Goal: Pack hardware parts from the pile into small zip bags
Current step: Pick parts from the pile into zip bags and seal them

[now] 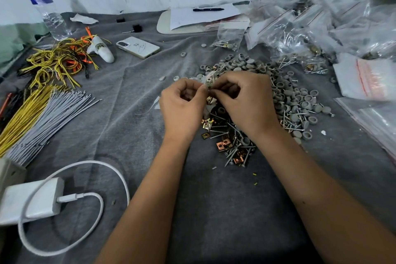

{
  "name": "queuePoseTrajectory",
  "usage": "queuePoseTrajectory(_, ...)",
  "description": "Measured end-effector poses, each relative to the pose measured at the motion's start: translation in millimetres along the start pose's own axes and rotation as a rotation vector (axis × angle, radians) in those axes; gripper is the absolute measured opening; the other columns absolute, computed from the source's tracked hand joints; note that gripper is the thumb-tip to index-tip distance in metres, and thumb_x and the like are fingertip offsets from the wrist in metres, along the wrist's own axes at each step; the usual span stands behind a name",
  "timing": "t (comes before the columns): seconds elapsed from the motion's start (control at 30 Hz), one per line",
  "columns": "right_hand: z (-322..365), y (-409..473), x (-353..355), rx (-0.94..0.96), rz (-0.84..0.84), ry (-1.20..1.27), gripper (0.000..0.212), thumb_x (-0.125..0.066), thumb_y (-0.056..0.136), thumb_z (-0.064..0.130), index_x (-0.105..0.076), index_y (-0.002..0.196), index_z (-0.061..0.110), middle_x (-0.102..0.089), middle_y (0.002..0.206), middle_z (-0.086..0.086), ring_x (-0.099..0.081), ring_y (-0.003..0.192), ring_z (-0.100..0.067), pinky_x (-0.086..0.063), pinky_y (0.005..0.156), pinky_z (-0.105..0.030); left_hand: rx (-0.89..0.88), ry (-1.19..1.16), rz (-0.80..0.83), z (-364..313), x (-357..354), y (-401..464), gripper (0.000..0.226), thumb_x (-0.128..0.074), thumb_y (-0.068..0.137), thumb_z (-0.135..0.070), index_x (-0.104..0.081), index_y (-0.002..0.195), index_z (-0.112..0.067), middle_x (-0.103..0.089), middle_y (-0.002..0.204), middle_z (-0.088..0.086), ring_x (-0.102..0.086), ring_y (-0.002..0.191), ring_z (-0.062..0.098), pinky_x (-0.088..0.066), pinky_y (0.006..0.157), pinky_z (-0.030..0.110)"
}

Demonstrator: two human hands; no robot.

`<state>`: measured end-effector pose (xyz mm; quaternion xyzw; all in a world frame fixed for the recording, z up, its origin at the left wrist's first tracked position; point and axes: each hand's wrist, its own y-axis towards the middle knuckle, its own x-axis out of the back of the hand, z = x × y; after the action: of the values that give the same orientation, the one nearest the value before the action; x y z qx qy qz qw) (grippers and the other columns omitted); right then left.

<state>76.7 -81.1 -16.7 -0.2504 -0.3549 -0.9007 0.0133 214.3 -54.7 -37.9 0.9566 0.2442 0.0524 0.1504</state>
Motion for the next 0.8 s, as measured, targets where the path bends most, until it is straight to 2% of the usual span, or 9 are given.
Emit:
queuePoseTrajectory(0.13, 2.1, -1.8, -1.8, 0.108, -0.04, -0.041, 0.009, -0.083, 0.082, 0.009, -0.076, 0.088, 0.012, -0.067, 0.078, 0.016, -0.058, 0.065, 0.002, -0.045, 0.064, -0.013, 0.043, -0.074, -0.017, -2.5, -1.0, -0.5, 0.008, -0.071, 0.081, -0.018, -0.072, 0.073, -0.017, -0.065, 0.057, 0.0, -0.056, 0.047, 0.013, -0.047, 0.049, 0.028)
queuePoseTrajectory(0.27, 0.7, -4.3, -3.6, 0.128, 0.096, -0.018, 0.014, -0.081, 0.081, 0.006, -0.078, 0.094, 0.013, -0.059, 0.076, 0.032, -0.061, 0.073, 0.014, -0.042, 0.07, -0.004, 0.113, -0.17, -0.048, -2.7, 2.5, 1.7, 0.005, -0.071, 0.079, -0.018, -0.072, 0.074, -0.017, -0.064, 0.059, -0.001, -0.053, 0.051, 0.011, -0.043, 0.05, 0.024)
queuePoseTrajectory(0.3, 0.7, -4.3, -3.5, 0.133, 0.148, -0.028, 0.015, -0.079, 0.084, 0.008, -0.079, 0.098, 0.014, -0.066, 0.082, 0.028, -0.063, 0.078, 0.013, -0.045, 0.073, -0.007, 0.12, -0.17, -0.051, -2.9, 3.5, 2.2, 0.005, -0.071, 0.079, -0.017, -0.072, 0.074, -0.016, -0.063, 0.058, -0.002, -0.053, 0.05, 0.01, -0.043, 0.049, 0.023)
queuePoseTrajectory(0.4, -2.6, -1.6, -2.1, 0.119, 0.262, -0.098, 0.016, -0.069, 0.096, 0.02, -0.079, 0.108, 0.019, -0.078, 0.101, 0.006, -0.071, 0.093, -0.01, -0.056, 0.086, -0.037, 0.142, -0.144, -0.125, -3.3, 8.4, 4.7, 0.006, -0.071, 0.08, -0.018, -0.072, 0.075, -0.016, -0.062, 0.058, -0.003, -0.054, 0.052, 0.013, -0.043, 0.052, 0.026)
queuePoseTrajectory(0.5, -6.8, 0.8, -2.4, 0.081, 0.351, -0.143, 0.02, -0.063, 0.1, 0.02, -0.078, 0.112, 0.016, -0.074, 0.105, 0.0, -0.068, 0.098, -0.02, -0.054, 0.089, -0.044, 0.129, -0.104, -0.246, -3.9, 13.8, 7.8, 0.007, -0.072, 0.081, -0.021, -0.072, 0.074, -0.019, -0.064, 0.063, -0.001, -0.055, 0.061, 0.021, -0.044, 0.06, 0.035)
queuePoseTrajectory(0.6, -4.0, -0.1, -3.4, 0.103, 0.368, -0.121, 0.021, -0.064, 0.099, 0.015, -0.077, 0.116, 0.012, -0.074, 0.112, -0.002, -0.068, 0.105, -0.017, -0.053, 0.096, -0.038, 0.053, 0.006, -0.333, -6.6, 14.5, 7.4, 0.016, -0.073, 0.087, -0.015, -0.071, 0.073, -0.022, -0.065, 0.061, -0.01, -0.057, 0.057, 0.005, -0.047, 0.057, 0.024)
queuePoseTrajectory(0.67, -1.0, -0.4, -1.7, 0.106, 0.274, -0.058, 0.022, -0.071, 0.095, 0.013, -0.077, 0.116, 0.011, -0.075, 0.114, 0.0, -0.067, 0.105, -0.008, -0.05, 0.099, -0.021, 0.013, 0.092, -0.362, -8.0, 15.1, 6.9, 0.019, -0.072, 0.087, -0.015, -0.069, 0.071, -0.026, -0.065, 0.061, -0.011, -0.056, 0.055, -0.001, -0.046, 0.057, 0.018)
queuePoseTrajectory(0.73, -1.6, 0.4, 1.0, 0.092, 0.173, -0.065, 0.02, -0.076, 0.091, 0.012, -0.077, 0.111, 0.011, -0.075, 0.109, 0.002, -0.064, 0.096, -0.001, -0.045, 0.093, -0.009, -0.023, 0.162, -0.367, -8.9, 15.5, 5.6, 0.019, -0.072, 0.086, -0.015, -0.068, 0.072, -0.027, -0.066, 0.063, -0.01, -0.058, 0.055, 0.001, -0.048, 0.057, 0.019)
queuePoseTrajectory(0.8, -4.3, 2.1, 3.9, 0.068, 0.14, -0.081, 0.014, -0.078, 0.089, 0.012, -0.076, 0.103, 0.013, -0.074, 0.102, 0.005, -0.06, 0.088, 0.0, -0.046, 0.087, -0.011, -0.056, 0.191, -0.367, -10.8, 14.2, 3.0, 0.019, -0.071, 0.086, -0.015, -0.068, 0.072, -0.027, -0.066, 0.063, -0.009, -0.059, 0.055, 0.002, -0.048, 0.057, 0.019)
